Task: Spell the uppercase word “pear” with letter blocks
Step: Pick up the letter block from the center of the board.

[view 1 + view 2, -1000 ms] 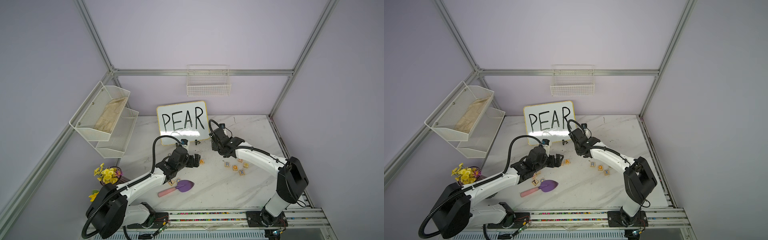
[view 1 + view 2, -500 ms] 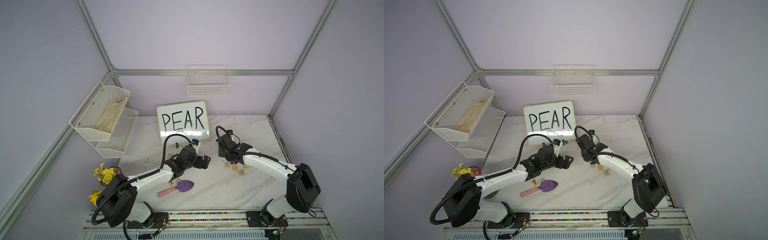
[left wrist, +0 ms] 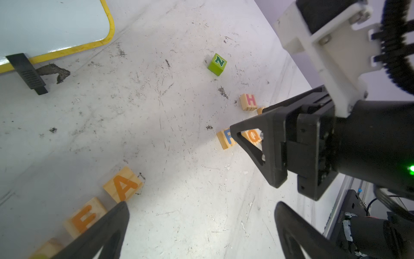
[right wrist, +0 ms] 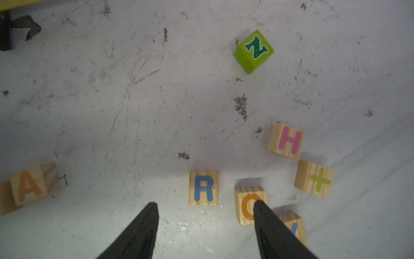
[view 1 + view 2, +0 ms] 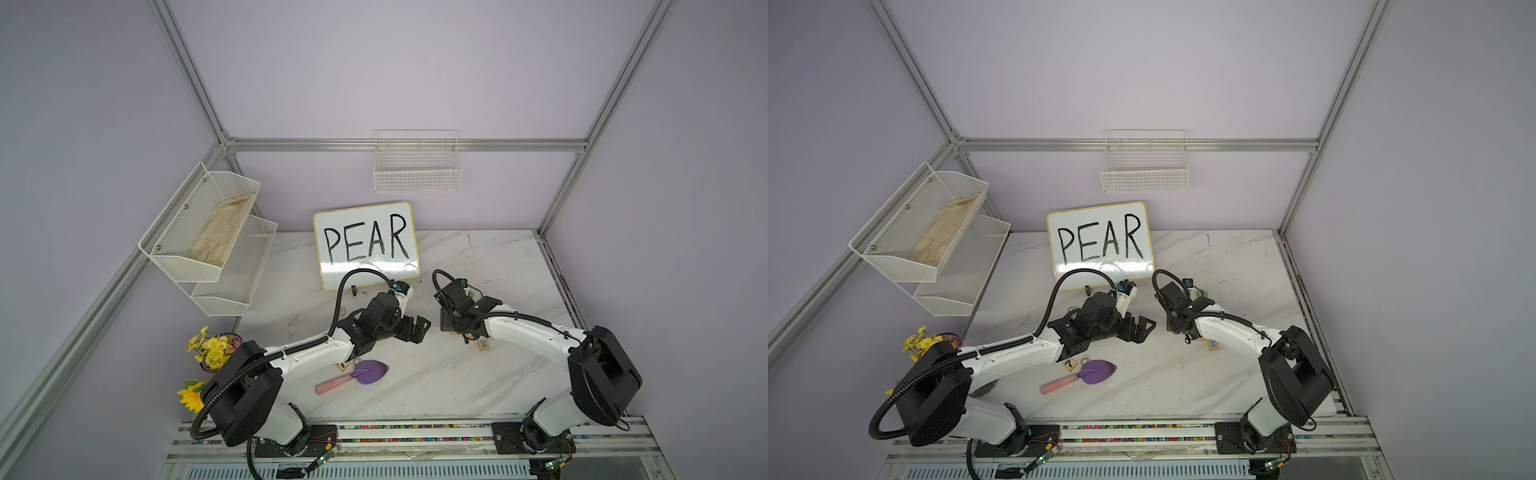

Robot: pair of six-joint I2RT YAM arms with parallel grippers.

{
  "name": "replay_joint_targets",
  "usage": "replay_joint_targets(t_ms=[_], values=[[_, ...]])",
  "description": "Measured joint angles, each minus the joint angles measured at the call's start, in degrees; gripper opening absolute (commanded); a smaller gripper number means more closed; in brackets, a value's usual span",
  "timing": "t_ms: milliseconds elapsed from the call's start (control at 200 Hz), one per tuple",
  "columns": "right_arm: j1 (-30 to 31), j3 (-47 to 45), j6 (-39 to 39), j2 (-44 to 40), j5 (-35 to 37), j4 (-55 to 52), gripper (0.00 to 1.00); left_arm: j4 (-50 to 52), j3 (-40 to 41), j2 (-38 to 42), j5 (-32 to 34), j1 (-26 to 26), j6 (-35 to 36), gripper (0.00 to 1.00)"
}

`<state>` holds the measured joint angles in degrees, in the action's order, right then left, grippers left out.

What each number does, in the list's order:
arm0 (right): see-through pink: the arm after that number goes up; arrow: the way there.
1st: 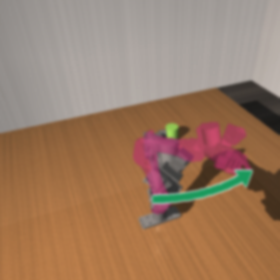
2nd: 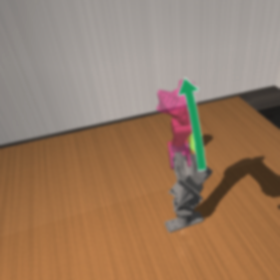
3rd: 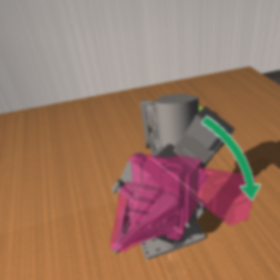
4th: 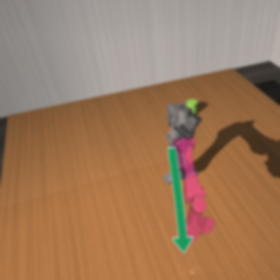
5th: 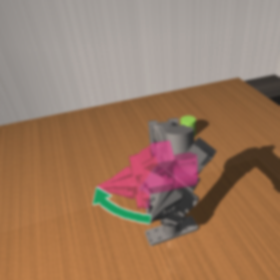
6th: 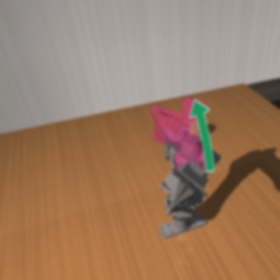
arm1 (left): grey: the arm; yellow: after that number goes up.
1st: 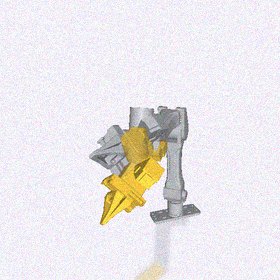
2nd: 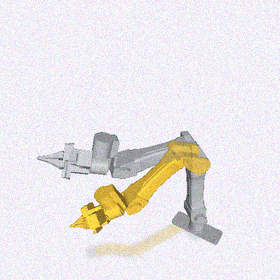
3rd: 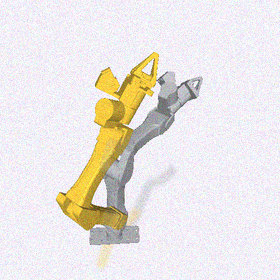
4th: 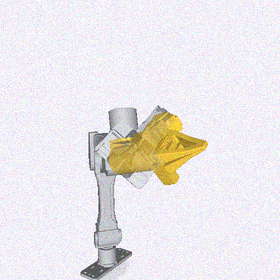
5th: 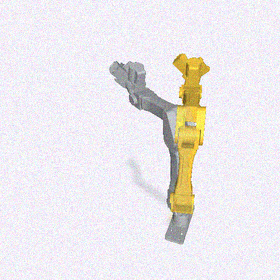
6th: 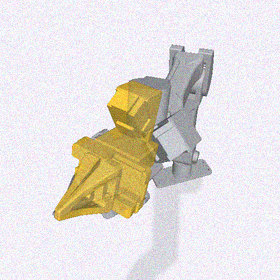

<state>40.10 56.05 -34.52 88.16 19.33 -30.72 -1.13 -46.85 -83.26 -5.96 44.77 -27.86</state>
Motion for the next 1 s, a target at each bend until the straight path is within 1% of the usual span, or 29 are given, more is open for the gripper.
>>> replay_joint_targets(t_ms=[355, 590, 1000], values=[[0.00, -3.69, -2.47, 0.00, -2.71, 0.44, 0.63, -0.02, 0.00, 0.00, -0.07, 0.37, 0.00, 1.00], [0.00, -3.54, -2.49, 0.46, -3.04, 1.70, 0.60, -0.02, 0.00, 0.00, -0.02, 0.37, 0.00, 1.00], [0.00, -1.38, -1.81, 5.66, -3.32, 2.49, 0.57, 0.07, 0.00, 0.00, 0.94, 0.37, 0.00, 1.00]])
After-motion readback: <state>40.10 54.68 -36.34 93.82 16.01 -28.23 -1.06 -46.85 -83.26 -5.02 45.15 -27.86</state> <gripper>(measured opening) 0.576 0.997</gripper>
